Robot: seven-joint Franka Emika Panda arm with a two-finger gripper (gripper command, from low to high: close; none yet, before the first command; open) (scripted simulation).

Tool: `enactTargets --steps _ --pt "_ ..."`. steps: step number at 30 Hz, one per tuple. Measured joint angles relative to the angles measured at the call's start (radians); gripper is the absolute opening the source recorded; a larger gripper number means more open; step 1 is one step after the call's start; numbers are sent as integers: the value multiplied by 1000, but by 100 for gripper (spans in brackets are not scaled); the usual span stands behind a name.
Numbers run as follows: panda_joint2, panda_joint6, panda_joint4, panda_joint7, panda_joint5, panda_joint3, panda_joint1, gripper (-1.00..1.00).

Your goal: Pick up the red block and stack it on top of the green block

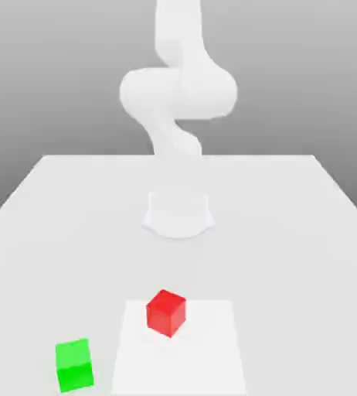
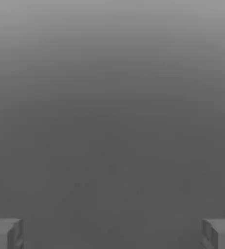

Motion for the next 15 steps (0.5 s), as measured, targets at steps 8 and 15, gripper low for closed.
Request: enactTargets --steps 8,15 --pt "280 185 -207 204 -34 73 -92 0" --pt "545 361 -397 367 -27 95 -143 0"
